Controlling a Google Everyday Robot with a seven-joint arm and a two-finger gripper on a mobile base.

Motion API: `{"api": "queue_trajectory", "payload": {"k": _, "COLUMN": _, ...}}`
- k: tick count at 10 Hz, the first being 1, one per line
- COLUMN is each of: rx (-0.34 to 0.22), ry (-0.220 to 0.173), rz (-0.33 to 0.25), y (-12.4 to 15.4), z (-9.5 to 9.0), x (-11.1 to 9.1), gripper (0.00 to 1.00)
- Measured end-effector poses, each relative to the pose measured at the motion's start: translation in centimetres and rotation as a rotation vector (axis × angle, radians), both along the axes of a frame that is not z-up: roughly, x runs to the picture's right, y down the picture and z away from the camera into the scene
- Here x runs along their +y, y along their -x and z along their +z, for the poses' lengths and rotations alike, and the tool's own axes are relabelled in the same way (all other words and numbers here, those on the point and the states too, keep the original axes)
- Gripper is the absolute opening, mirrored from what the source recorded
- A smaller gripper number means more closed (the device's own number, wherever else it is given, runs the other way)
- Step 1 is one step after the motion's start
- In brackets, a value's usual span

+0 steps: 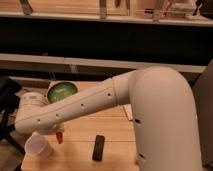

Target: Place the pepper in the ceramic cup

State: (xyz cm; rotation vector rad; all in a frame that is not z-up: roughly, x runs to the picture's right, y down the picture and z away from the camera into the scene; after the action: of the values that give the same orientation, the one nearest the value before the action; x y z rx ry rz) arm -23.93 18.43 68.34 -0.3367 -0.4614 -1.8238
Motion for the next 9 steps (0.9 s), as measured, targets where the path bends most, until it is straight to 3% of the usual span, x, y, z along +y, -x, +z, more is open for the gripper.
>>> {"api": "queue_trajectory", "payload": {"k": 2, "rx": -0.043, "ry": -0.027, "rz": -0.035, "y": 2.5, "z": -3.4, "x": -3.8, "gripper": 0.04}}
{"api": "queue_trajectory", "payload": {"k": 5, "rx": -0.109, "ry": -0.025, "rz": -0.045, "y": 5.0, "z": -6.1, "x": -6.4, "gripper": 0.04}}
{"api": "queue_trajectory", "payload": {"k": 7, "rx": -0.163, "ry": 0.012, "rz": -0.047, "y": 5.9, "z": -6.7, "x": -6.3, "gripper": 0.04}}
{"api": "queue_trajectory", "payload": {"k": 9, "rx": -0.195, "ry": 0.058, "rz": -0.046, "y": 6.5, "z": -6.1, "x": -4.8, "gripper": 0.04}}
